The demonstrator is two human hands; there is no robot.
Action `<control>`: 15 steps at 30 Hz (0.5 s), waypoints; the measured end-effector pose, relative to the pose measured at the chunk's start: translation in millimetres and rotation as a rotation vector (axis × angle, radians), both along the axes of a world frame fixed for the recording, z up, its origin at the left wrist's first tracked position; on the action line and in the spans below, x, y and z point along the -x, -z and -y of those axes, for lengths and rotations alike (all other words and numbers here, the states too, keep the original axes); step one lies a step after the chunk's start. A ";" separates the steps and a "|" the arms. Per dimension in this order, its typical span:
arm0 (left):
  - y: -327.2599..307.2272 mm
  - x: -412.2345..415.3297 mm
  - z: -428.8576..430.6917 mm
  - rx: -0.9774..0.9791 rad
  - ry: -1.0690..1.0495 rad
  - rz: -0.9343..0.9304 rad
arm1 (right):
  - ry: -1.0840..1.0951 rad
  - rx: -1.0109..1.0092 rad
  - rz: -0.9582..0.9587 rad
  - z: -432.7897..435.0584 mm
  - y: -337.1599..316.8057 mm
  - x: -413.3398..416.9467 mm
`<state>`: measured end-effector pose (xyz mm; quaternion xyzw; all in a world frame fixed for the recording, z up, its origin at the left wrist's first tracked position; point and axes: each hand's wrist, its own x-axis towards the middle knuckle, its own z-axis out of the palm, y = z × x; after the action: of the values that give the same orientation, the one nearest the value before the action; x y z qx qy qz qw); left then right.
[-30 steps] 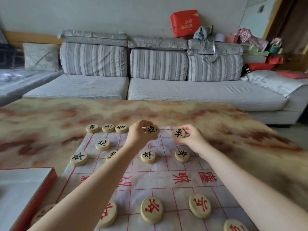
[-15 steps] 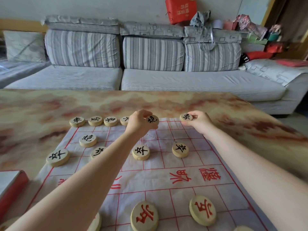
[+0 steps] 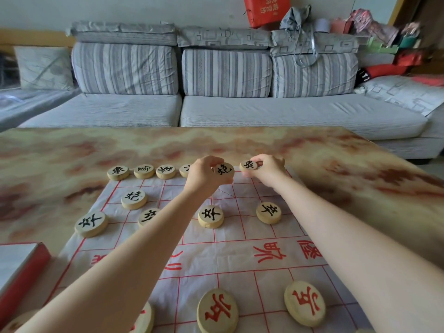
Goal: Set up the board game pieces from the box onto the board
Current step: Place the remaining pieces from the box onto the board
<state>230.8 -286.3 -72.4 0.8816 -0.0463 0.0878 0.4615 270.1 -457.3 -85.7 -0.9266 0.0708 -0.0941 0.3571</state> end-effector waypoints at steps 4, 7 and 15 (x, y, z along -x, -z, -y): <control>0.0 2.8 -1.3 -0.009 0.015 0.004 | -0.001 0.056 -0.066 2.3 1.3 -0.1; 0.1 6.7 -3.1 0.006 0.031 0.010 | -0.005 -0.015 -0.049 4.0 -2.9 3.6; -4.3 12.2 20.0 0.008 0.100 -0.018 | 0.100 -0.279 0.064 47.7 -14.3 30.3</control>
<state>218.6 -306.3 -68.1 0.8771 -0.0858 0.0566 0.4692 239.8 -505.1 -71.4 -0.8597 0.1180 -0.1305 0.4795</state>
